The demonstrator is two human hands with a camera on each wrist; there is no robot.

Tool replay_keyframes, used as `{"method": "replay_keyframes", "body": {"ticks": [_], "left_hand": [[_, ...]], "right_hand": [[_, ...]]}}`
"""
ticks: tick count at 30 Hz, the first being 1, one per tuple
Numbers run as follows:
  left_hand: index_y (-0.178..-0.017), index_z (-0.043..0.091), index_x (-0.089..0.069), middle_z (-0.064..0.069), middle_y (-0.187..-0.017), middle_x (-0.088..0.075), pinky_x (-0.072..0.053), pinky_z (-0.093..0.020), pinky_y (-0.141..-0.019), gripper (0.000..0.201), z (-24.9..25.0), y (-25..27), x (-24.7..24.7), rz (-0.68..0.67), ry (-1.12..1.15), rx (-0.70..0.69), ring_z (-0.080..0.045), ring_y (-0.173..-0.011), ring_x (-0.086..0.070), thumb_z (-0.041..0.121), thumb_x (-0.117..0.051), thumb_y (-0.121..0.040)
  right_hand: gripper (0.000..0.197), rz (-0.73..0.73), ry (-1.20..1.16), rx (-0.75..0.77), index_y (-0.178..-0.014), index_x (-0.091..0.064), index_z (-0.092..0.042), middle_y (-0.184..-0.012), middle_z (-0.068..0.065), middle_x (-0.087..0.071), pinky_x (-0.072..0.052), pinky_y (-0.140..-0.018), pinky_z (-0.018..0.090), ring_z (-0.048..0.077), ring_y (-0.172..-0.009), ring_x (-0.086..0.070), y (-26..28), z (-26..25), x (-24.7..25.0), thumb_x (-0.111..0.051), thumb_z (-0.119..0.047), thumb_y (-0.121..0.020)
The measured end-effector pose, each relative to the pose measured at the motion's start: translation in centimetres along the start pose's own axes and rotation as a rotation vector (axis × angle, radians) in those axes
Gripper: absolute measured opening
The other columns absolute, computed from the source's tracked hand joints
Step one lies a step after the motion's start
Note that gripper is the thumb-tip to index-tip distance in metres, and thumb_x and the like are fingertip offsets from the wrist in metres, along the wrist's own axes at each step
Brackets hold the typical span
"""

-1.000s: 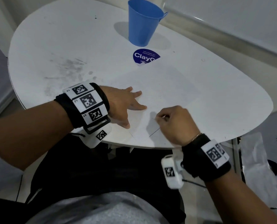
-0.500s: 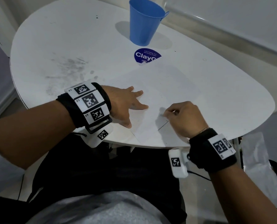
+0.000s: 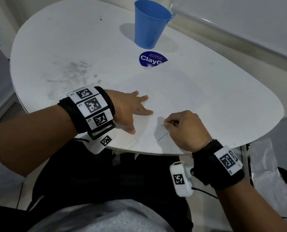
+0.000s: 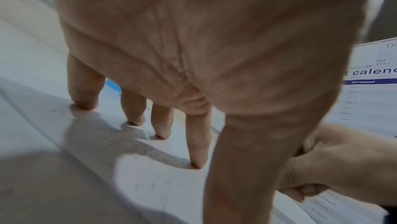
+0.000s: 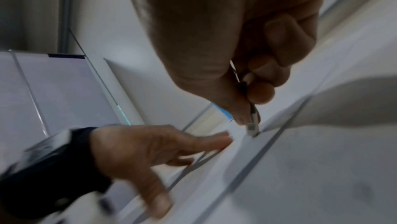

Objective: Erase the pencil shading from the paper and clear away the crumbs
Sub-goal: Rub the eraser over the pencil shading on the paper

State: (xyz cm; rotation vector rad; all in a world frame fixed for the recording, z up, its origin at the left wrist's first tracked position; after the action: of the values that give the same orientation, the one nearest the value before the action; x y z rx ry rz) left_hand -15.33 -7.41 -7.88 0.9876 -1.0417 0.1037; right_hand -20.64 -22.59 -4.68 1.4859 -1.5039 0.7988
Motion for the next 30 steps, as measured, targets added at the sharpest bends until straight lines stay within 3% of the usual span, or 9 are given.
{"method": "replay_keyframes", "body": {"ticks": [2, 5, 9, 14, 18, 23, 27, 30], "left_hand": [[-0.155, 0.055, 0.0, 0.015, -0.164, 0.025, -0.009, -0.051, -0.126, 0.085, 0.1, 0.0, 0.0, 0.0, -0.016, 0.003, -0.013, -0.152, 0.023, 0.049, -0.061, -0.095], [-0.155, 0.054, 0.0, 0.014, -0.164, 0.025, -0.009, -0.051, -0.126, 0.085, 0.1, 0.1, 0.0, 0.0, -0.026, 0.004, -0.013, -0.152, 0.023, 0.05, -0.06, -0.096], [-0.155, 0.055, -0.002, 0.015, -0.164, 0.024, -0.01, -0.051, -0.126, 0.086, -0.1, -0.1, -0.1, 0.004, -0.005, -0.005, -0.012, -0.152, 0.023, 0.049, -0.063, -0.094], [-0.155, 0.055, -0.002, 0.015, -0.164, 0.024, -0.009, -0.05, -0.126, 0.086, -0.1, -0.1, -0.1, 0.005, -0.002, -0.003, -0.012, -0.152, 0.023, 0.05, -0.062, -0.094], [-0.155, 0.056, -0.002, 0.015, -0.164, 0.024, -0.01, -0.05, -0.126, 0.086, -0.1, -0.1, 0.0, 0.007, -0.006, -0.011, -0.012, -0.152, 0.023, 0.05, -0.062, -0.093], [-0.154, 0.056, -0.002, 0.016, -0.164, 0.024, -0.009, -0.05, -0.126, 0.085, -0.1, 0.0, -0.1, 0.01, 0.002, -0.006, -0.012, -0.152, 0.023, 0.05, -0.061, -0.094], [-0.154, 0.056, -0.002, 0.017, -0.164, 0.024, -0.01, -0.051, -0.126, 0.086, -0.2, -0.1, -0.1, 0.011, 0.006, -0.01, -0.011, -0.151, 0.023, 0.049, -0.063, -0.093], [-0.154, 0.056, -0.001, 0.016, -0.164, 0.024, -0.01, -0.05, -0.126, 0.085, -0.1, 0.0, -0.1, 0.01, -0.006, -0.002, -0.012, -0.152, 0.023, 0.05, -0.061, -0.094]], "right_hand": [[0.014, 0.052, 0.018, -0.052, -0.081, -0.077, -0.02, -0.076, -0.004, -0.073, -0.049, -0.073, 0.025, 0.017, -0.074, -0.065, -0.8, 1.4, 1.1, -0.066, -0.019, -0.088], [0.015, 0.136, 0.023, -0.115, -0.077, -0.076, -0.02, -0.077, -0.001, -0.073, -0.05, -0.073, 0.028, 0.024, -0.079, -0.067, -1.1, 2.9, 2.7, -0.066, -0.018, -0.088], [0.014, -0.017, 0.0, -0.005, -0.083, -0.078, -0.018, -0.079, -0.003, -0.074, -0.051, -0.075, 0.027, 0.017, -0.077, -0.066, 0.2, -0.3, -0.1, -0.065, -0.018, -0.088], [0.017, 0.119, -0.003, -0.131, -0.076, -0.076, -0.022, -0.075, -0.004, -0.071, -0.043, -0.069, 0.023, 0.02, -0.077, -0.066, -1.1, 2.9, 2.5, -0.065, -0.016, -0.088], [0.015, -0.027, -0.006, -0.019, -0.082, -0.077, -0.019, -0.075, -0.005, -0.072, -0.045, -0.07, 0.023, 0.015, -0.074, -0.064, 0.2, 0.0, -0.1, -0.064, -0.017, -0.088], [0.015, 0.097, -0.039, -0.112, -0.079, -0.078, -0.021, -0.079, -0.004, -0.074, -0.046, -0.07, 0.023, 0.017, -0.078, -0.068, -1.0, 2.7, 2.4, -0.066, -0.017, -0.088], [0.014, -0.072, -0.028, 0.008, -0.083, -0.077, -0.019, -0.075, -0.006, -0.072, -0.044, -0.068, 0.021, 0.011, -0.072, -0.063, 0.5, -0.6, -0.5, -0.065, -0.018, -0.089], [0.014, 0.04, -0.03, -0.089, -0.08, -0.077, -0.021, -0.077, -0.005, -0.073, -0.044, -0.07, 0.021, 0.014, -0.075, -0.065, -0.8, 1.7, 1.5, -0.066, -0.018, -0.088]]}}
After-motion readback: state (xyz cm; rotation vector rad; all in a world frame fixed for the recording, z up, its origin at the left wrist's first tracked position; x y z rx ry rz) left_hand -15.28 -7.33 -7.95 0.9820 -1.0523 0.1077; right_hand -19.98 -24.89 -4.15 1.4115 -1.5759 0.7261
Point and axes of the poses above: each hand's wrist, its own y-axis away from the middle knuckle, its own x-axis out of the back of the hand, z = x × y, the point moved 9 cm from there along -y, towards the middle knuckle
